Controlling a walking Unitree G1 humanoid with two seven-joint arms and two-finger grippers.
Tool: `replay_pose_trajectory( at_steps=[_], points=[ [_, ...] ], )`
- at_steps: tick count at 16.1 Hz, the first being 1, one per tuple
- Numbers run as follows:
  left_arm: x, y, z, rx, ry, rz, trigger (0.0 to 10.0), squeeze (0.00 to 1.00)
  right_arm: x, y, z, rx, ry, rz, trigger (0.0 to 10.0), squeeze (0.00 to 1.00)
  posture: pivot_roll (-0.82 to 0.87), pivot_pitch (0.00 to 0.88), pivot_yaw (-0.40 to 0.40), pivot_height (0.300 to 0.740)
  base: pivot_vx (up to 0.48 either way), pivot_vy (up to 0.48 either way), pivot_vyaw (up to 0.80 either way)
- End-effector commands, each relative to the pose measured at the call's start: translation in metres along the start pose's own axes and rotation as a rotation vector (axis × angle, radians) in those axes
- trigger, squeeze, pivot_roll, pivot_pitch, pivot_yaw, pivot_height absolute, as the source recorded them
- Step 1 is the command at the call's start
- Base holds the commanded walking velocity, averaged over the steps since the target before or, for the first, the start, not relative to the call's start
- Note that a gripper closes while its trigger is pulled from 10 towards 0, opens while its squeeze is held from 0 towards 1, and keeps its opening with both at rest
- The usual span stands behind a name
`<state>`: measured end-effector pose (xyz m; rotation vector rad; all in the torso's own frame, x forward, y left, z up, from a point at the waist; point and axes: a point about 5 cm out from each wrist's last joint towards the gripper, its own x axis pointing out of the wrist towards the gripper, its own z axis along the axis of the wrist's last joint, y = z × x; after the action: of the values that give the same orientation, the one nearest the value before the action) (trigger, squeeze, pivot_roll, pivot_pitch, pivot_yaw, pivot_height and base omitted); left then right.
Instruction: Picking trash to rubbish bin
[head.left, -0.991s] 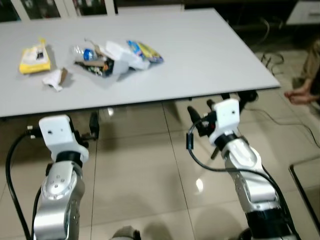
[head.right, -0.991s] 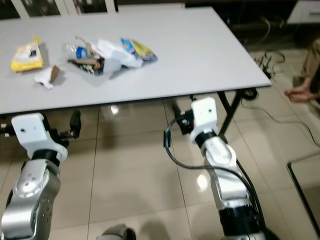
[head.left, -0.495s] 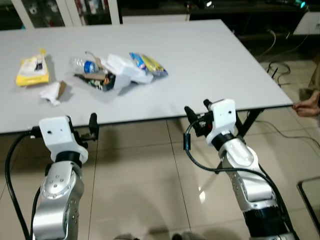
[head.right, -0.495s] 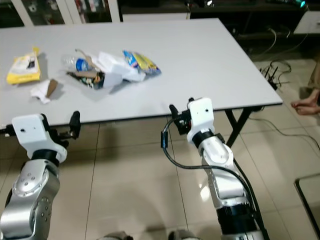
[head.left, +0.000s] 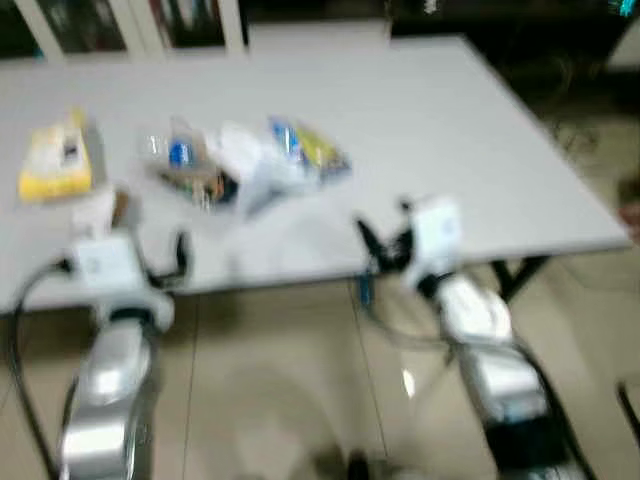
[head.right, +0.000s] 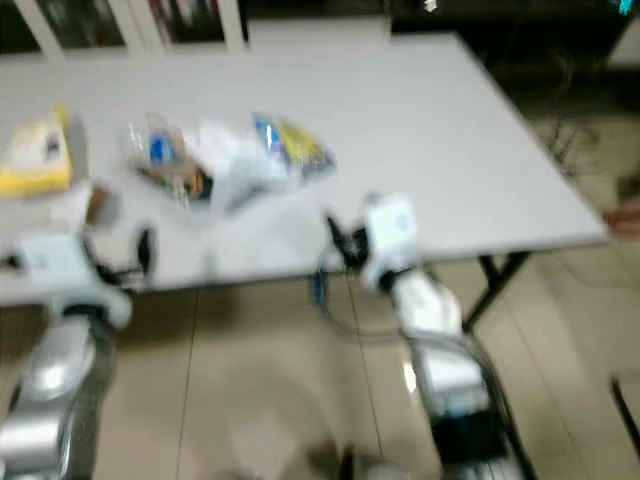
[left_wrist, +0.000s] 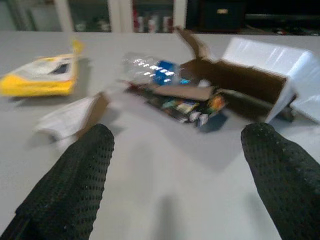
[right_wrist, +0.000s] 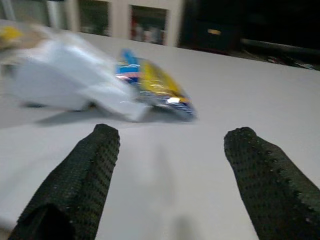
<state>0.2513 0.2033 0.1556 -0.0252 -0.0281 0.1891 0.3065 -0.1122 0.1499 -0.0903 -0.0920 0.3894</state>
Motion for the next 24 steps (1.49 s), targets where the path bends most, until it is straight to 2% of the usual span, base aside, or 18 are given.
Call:
replay_pose_trajectory(
  at_steps=[1, 6, 10, 16, 21, 24],
  points=[
    [0.0, 0.006, 0.001, 0.015, 0.005, 0.017, 10.0, 0.0, 0.0, 0.004, 0.001, 0.009, -0.012, 0.014, 10.0, 1.0, -0.01, 0.145, 0.007, 0.74, 0.431, 0.0, 0.0],
    [-0.001, 0.006, -0.001, 0.013, 0.012, 0.025, 10.0, 0.0, 0.0, 0.005, 0.001, 0.007, -0.01, 0.029, 10.0, 1.0, -0.01, 0.148, 0.004, 0.74, 0.407, 0.0, 0.0],
    [-0.003, 0.0, -0.004, -0.016, 0.022, 0.041, 10.0, 0.0, -0.001, 0.01, -0.003, 0.01, 0.017, 0.065, 10.0, 0.99, -0.01, 0.154, 0.0, 0.74, 0.0, 0.0, 0.0],
    [-0.003, 0.0, -0.007, -0.014, 0.035, 0.048, 10.0, 0.0, 0.001, 0.006, -0.008, 0.008, 0.051, 0.111, 10.0, 1.0, -0.01, 0.154, 0.0, 0.74, 0.0, 0.0, 0.0],
    [0.005, 0.012, -0.029, 0.017, 0.143, 0.077, 10.0, 0.0, -0.002, 0.011, -0.009, 0.004, 0.055, 0.15, 10.0, 1.0, -0.02, 0.164, 0.001, 0.74, 0.0, 0.0, 0.0],
    [0.008, 0.02, -0.031, 0.04, 0.167, 0.083, 10.0, 0.0, -0.004, 0.011, -0.01, 0.006, 0.061, 0.155, 10.0, 1.0, -0.02, 0.178, 0.007, 0.74, 0.0, 0.0, 0.0]
  ],
)
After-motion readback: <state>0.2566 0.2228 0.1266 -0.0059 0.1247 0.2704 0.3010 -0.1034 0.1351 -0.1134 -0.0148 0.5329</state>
